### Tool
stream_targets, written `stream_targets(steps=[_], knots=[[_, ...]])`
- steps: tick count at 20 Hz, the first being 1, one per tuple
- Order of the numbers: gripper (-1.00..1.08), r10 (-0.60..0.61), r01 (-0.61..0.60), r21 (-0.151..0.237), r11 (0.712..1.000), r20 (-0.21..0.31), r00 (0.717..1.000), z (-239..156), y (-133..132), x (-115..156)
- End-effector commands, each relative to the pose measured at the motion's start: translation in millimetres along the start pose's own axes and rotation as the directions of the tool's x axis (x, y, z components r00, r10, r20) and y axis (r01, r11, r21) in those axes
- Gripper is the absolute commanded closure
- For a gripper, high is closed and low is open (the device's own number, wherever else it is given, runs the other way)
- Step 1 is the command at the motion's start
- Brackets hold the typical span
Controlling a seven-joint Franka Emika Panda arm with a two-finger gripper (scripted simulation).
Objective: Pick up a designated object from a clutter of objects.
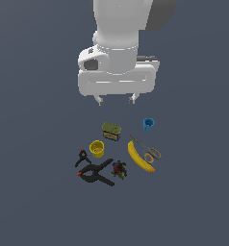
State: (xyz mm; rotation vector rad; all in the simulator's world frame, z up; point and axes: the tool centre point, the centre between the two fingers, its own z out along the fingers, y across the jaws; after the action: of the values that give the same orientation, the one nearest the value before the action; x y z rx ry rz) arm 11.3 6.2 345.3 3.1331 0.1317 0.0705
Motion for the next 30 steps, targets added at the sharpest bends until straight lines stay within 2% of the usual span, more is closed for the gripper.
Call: stream_targets(steps=[1, 9, 15, 22, 30], knots=[[-0.92, -0.02, 0.02, -0.001, 1.0, 0.001, 1.0, 5, 1, -1], [-0.92, -0.142, 0.142, -0.005, 0.99, 0.008, 0.99, 34, 5, -5], [-0.92, -0.281, 0.281, -0.007, 0.96, 0.016, 0.959, 67, 9, -13], [-0.92, -0.447, 0.447, -0.003, 0.894, 0.025, 0.894, 107, 13, -26], [-0.92, -0.62, 0.62, 0.008, 0.784, 0.031, 0.784, 149, 15, -46]])
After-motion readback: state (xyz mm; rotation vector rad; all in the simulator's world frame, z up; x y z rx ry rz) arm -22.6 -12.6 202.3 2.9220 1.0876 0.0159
